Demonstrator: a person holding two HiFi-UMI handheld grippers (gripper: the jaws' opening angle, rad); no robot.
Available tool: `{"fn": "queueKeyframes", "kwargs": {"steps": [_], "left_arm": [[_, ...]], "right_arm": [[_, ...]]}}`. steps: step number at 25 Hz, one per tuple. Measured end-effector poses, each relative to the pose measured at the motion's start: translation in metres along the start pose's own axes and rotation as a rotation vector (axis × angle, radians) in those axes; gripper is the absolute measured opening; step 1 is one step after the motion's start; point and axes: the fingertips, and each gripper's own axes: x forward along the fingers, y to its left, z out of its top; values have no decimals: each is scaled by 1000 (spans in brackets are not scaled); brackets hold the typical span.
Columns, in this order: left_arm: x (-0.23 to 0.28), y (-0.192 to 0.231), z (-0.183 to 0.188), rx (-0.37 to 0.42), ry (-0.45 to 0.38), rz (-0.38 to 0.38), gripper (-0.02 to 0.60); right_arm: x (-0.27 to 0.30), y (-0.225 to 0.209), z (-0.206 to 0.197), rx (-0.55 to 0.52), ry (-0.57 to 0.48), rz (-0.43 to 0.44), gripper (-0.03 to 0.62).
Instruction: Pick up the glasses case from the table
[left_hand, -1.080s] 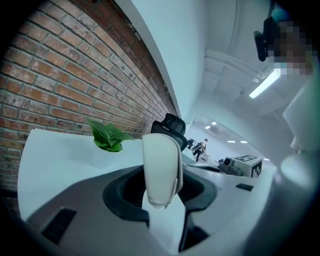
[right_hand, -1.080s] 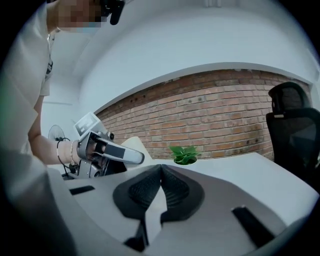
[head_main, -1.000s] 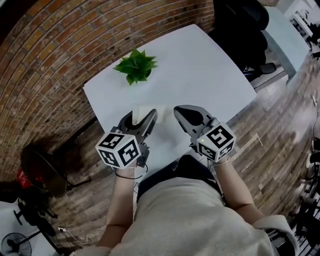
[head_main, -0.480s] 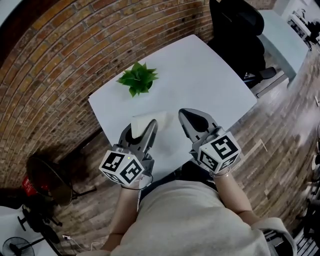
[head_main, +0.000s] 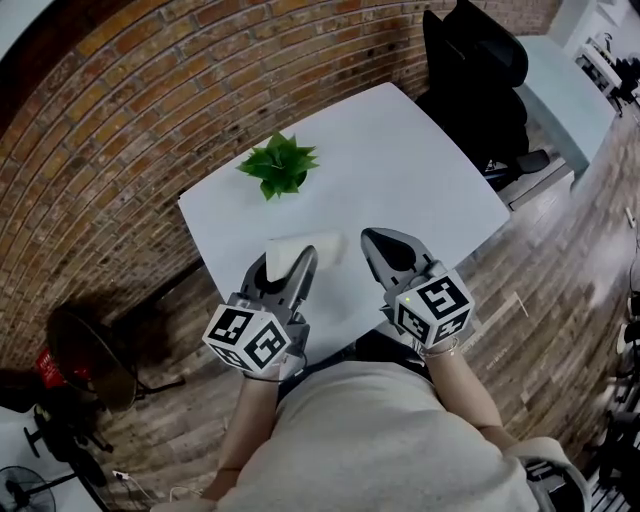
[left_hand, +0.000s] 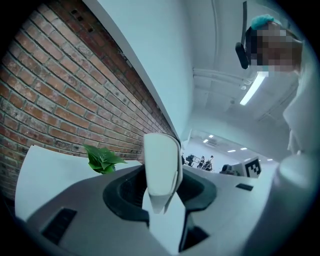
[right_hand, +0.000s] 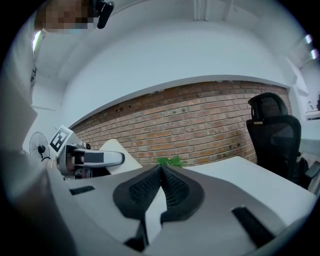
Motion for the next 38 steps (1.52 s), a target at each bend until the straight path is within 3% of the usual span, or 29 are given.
{"fn": "queueKeyframes", "kwargs": {"steps": [10, 38], "left_arm": [[1, 2, -9, -34, -8, 29, 155], [0, -5, -11, -17, 4, 5, 155]], "right_arm": [[-2, 1, -4, -3, -3, -8, -2], [-7, -2, -1, 0, -8, 10, -2]]}}
